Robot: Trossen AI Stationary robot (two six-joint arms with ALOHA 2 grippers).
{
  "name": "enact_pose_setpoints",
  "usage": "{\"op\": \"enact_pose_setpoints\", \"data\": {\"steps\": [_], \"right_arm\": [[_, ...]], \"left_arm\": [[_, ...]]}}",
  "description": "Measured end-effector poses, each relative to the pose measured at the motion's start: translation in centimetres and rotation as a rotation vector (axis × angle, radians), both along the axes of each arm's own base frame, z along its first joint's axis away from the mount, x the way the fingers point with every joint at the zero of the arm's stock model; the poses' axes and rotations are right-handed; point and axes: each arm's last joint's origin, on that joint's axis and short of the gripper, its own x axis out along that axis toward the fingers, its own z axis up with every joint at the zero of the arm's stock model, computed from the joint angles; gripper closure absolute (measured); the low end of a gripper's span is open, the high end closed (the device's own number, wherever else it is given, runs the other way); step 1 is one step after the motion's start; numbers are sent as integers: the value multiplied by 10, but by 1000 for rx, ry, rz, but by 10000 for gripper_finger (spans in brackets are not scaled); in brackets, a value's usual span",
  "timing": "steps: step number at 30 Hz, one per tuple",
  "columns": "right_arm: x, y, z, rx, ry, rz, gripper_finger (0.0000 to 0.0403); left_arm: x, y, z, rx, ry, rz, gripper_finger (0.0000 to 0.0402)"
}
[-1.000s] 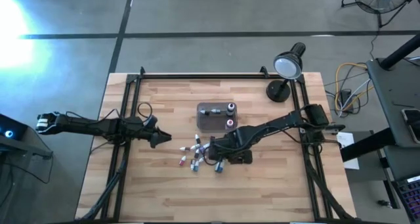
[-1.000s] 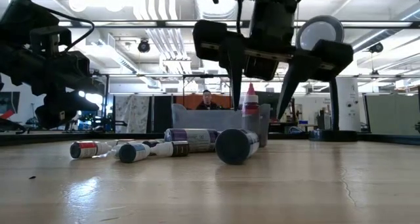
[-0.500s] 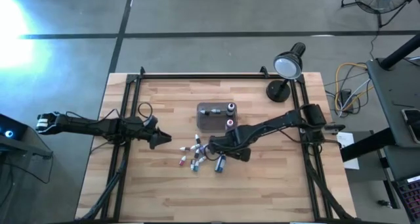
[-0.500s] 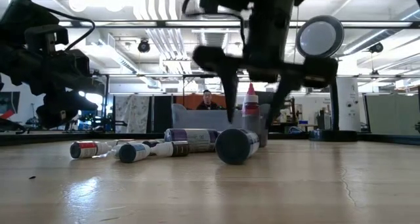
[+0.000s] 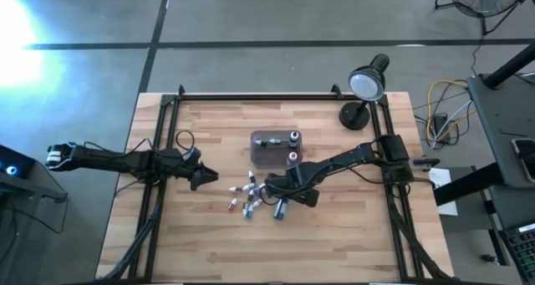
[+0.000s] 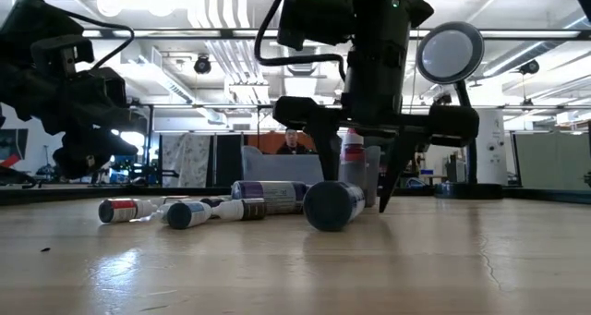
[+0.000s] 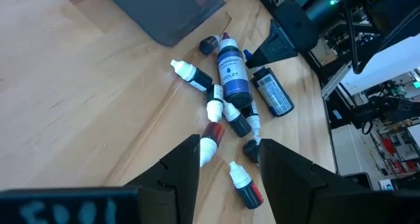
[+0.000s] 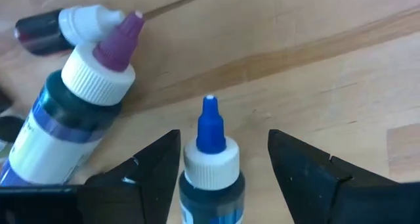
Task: Pick & Place food coloring
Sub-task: Put the large blue food coloring bottle into the bin
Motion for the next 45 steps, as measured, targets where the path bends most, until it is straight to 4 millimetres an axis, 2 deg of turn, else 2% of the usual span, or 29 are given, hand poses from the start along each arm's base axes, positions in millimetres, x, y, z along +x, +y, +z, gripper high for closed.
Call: {"op": "enact_pose_setpoints", "data": {"steps": [12, 24, 26, 29, 34, 38, 41, 45], "right_arm": [[4, 1, 1, 19, -44, -11, 279], [3, 3, 1, -38, -42, 58, 289], [3, 6, 5, -86, -51, 66, 290], [2, 14, 20, -209, -73, 65, 290], [-3, 35, 52, -553, -112, 95, 289], [-10, 61, 71, -822, -135, 243, 275], [-16, 70, 73, -885, -101, 344, 271], [-26, 72, 66, -928, -39, 366, 282]], "left_arm": [[0, 0, 0, 4, 2, -3, 271], [0, 0, 0, 4, 3, -3, 271], [0, 0, 0, 4, 3, -3, 271], [0, 0, 0, 4, 3, -2, 271], [0, 0, 0, 33, 0, -12, 271], [0, 0, 0, 49, -5, -20, 271], [0, 0, 0, 53, -11, -22, 271], [0, 0, 0, 53, -13, -22, 271]]}}
